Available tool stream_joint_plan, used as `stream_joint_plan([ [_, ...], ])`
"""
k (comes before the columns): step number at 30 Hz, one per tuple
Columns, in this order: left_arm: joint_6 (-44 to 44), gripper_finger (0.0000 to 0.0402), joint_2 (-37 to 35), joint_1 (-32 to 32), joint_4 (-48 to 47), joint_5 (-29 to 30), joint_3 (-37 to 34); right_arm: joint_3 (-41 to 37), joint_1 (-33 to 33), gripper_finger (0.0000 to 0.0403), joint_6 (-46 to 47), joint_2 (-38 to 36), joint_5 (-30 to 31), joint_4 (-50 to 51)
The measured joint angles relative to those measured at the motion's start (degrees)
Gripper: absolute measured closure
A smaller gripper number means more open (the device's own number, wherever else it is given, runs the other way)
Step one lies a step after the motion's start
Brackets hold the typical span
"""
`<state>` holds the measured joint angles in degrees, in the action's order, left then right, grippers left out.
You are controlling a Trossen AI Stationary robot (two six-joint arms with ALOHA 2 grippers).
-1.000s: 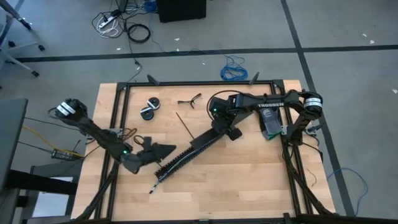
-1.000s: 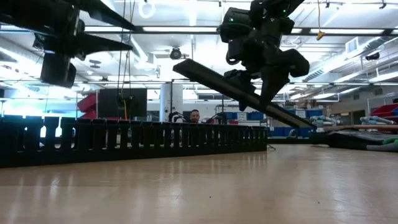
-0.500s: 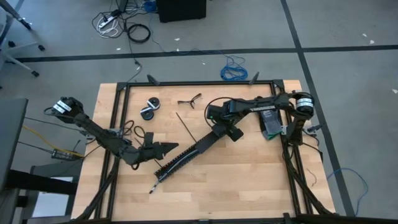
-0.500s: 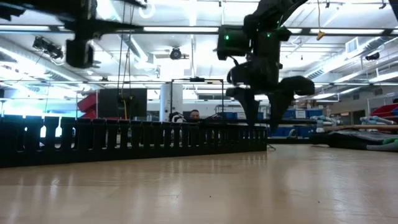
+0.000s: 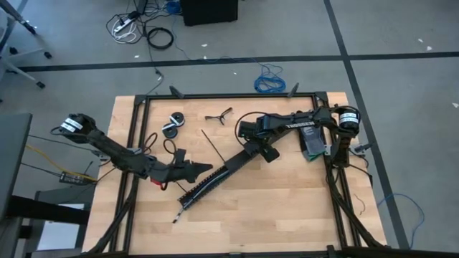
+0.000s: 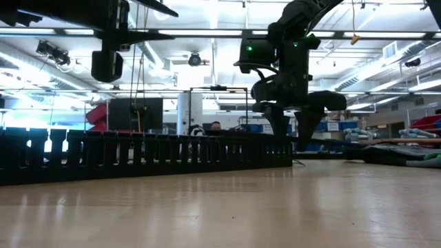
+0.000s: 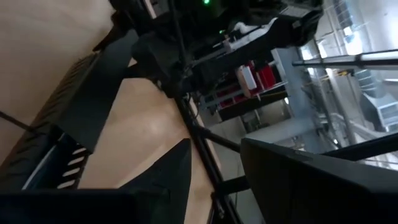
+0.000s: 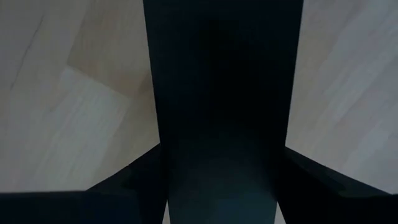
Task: Ziptie cables
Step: Insert the black cover of the black cable duct
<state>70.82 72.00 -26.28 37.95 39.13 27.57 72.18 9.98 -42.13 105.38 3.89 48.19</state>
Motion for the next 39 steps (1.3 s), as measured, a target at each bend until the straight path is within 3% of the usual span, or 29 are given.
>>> stream_joint_plan([
  [12, -2.85, 0.0270, 2.57, 8.55, 1.37, -16.78, 0.27, -0.02, 0.25, 0.0174, -2.38, 0.00, 0.99, 0.00],
  [17, -5.70, 0.0289, 6.98, 12.00, -2.76, -22.67, 3.56, -0.04, 0.35, 0.0174, -2.10, 0.00, 0.97, -0.01],
  [22, -9.79, 0.0316, 10.92, 15.24, -11.28, -24.75, 8.39, -0.07, 0.35, 0.0174, -2.03, 0.00, 0.95, -0.05],
  [32, -19.50, 0.0384, 12.52, 20.55, -24.96, -35.30, 15.29, -0.07, 0.35, 0.0174, -1.93, 0.00, 1.08, -0.03],
  [39, -20.73, 0.0394, 12.58, 21.78, -25.26, -39.38, 15.61, -0.07, 0.68, 0.0174, -3.52, 0.00, 2.42, -0.05],
])
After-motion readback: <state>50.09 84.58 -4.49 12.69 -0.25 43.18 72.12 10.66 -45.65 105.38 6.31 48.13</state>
